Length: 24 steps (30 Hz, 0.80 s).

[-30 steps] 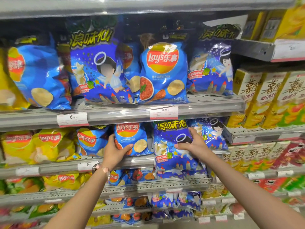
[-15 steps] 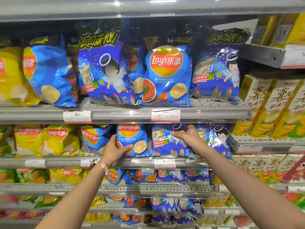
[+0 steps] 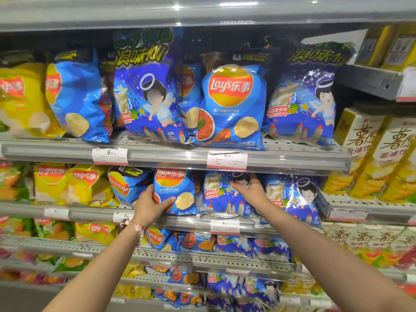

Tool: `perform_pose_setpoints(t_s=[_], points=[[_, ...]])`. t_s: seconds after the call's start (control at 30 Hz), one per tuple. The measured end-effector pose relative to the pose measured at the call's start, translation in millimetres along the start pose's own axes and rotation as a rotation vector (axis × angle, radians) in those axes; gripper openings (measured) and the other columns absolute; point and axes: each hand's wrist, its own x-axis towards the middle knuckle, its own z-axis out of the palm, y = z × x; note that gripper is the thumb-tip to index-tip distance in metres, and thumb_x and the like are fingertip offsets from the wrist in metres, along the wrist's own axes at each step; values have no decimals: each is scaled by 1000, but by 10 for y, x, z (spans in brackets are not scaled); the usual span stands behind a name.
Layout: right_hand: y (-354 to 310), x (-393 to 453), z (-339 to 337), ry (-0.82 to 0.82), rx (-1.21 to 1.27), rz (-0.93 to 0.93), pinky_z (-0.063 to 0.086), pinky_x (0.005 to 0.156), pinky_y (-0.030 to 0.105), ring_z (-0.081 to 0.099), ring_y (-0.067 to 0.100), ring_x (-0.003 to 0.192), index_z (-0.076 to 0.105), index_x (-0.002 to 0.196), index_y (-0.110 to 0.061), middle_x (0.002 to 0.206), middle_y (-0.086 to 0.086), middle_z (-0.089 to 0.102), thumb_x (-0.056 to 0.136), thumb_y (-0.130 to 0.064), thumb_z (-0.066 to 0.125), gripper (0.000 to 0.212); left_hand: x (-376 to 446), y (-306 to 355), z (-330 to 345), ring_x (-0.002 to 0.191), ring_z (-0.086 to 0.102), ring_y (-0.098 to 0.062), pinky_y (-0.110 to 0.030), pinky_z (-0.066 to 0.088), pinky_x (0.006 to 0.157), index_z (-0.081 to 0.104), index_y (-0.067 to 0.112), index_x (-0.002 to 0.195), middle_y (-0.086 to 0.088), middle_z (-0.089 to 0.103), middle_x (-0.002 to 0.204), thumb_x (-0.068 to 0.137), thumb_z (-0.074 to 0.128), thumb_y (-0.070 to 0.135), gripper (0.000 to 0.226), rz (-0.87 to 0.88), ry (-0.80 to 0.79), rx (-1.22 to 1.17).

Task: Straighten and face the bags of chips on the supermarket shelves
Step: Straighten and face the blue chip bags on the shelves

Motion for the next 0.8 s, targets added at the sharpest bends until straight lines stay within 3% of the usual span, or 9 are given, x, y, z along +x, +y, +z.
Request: perform_pose_setpoints(t_s=[0.17,0.33,0.4,0.5,0.6,0.7,0.8], points=[[-33,-66,17,57,-99,-51,43,86,28,58,30,108,51,122,-1,116,16,61,81,-24,75,53,-119,73,18,115,48,-31,-49,42,96,48,4,128,-16,57,118,70,83,36,75,76,122,141],[-92,-352,-12,178,-181,-149,40,95,35,48,27,112,52,114,-4,116,13,51,86,-29,67,40,-292,234,-70,123,43,-31,-46,39,103,42,4,137,-15,50,128,69,84,31,84,200,208,173],[-121,-482,-12,209,-197,-203,38,98,35,45,25,115,51,116,-6,121,9,47,89,-25,63,35,-351,316,-154,119,46,-28,-43,42,99,45,6,135,-11,52,125,69,84,33,80,294,213,207],[-239,-673,-24,207,-112,-358,45,89,29,53,3,100,60,102,-20,105,-7,54,88,-10,63,17,-437,488,-317,106,51,-18,-36,46,91,52,8,128,1,54,112,70,82,35,71,460,190,218],[-462,-851,-26,172,-64,-512,45,74,13,60,5,85,61,89,-32,92,-15,61,87,-6,59,26,-474,719,-500,89,47,-4,-25,45,81,58,12,115,14,51,97,73,81,36,53,670,169,175],[-801,-939,-24,184,-20,-642,44,73,10,61,7,83,60,94,-36,93,-15,61,84,-9,55,29,-438,971,-677,88,50,-8,-20,40,81,61,8,107,6,56,94,79,68,42,45,819,207,171],[-1139,-910,-44,252,13,-730,46,80,12,60,2,91,59,105,-30,101,-12,60,83,-5,56,33,-315,1204,-851,97,55,-21,-30,42,88,61,2,107,-7,61,101,81,63,39,45,883,300,167]])
